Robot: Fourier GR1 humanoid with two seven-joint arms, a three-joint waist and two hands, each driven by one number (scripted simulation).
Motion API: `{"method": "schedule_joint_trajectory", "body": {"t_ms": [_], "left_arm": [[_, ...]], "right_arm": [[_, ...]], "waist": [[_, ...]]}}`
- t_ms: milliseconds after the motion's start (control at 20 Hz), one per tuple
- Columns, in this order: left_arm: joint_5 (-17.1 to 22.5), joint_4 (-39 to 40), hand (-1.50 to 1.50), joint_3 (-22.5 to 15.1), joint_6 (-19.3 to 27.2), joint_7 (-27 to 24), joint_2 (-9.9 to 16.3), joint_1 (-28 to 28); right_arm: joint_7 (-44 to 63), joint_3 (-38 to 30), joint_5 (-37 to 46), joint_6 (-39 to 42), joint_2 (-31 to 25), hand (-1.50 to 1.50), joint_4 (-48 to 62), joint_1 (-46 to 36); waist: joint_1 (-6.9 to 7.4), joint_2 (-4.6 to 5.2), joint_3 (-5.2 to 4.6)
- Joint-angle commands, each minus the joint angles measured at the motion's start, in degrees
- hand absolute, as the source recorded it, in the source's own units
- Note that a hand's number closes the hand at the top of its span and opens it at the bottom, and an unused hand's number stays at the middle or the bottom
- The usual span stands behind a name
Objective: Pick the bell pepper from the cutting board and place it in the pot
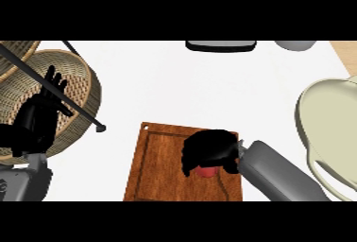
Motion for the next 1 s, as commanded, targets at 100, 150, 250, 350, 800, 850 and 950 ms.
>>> {"method": "schedule_joint_trajectory", "body": {"t_ms": [100, 150, 250, 350, 800, 850, 950], "left_arm": [[1.1, 0.9, 0.00, 0.3, -2.6, 0.5, -0.2, -4.2], [-0.8, 1.7, 0.00, -1.3, -0.2, -0.4, -2.9, -4.3], [0.9, 0.9, 0.00, 1.2, -2.8, 1.2, 0.5, -5.0], [-0.7, 5.5, 0.00, -0.2, -2.4, -5.3, -3.3, -3.2], [1.0, -0.4, 0.00, 3.2, -2.5, -1.2, -0.1, 0.6], [0.7, 0.0, 0.00, 3.0, -1.9, -1.7, -0.7, 0.8], [0.2, -1.1, 0.00, 3.0, -1.7, -2.1, -0.7, 2.5]], "right_arm": [[-5.9, -0.3, 2.9, -6.8, 2.1, 1.50, 2.8, 3.9], [-5.3, -0.5, 3.9, -7.0, 3.1, 1.50, 2.5, 3.3], [-2.9, -0.1, 5.1, -6.6, 5.1, 1.50, 1.0, 4.5], [-0.8, -1.0, 4.6, -5.0, 5.7, 1.50, -3.1, 5.2], [27.3, -18.0, 4.7, -7.4, 8.9, 1.50, -0.5, 8.2], [31.9, -19.5, 5.2, -8.2, 9.7, 1.50, 0.4, 9.4], [41.0, -22.7, 6.0, -8.9, 11.8, 1.50, 0.7, 10.0]], "waist": [[-0.49, 0.58, 0.89], [-0.57, 0.58, 0.89], [-0.54, 0.52, 0.88], [-1.13, 0.52, 0.83], [-3.52, -0.31, 0.66], [-5.29, -0.22, 0.56], [-6.09, -0.81, 0.51]]}}
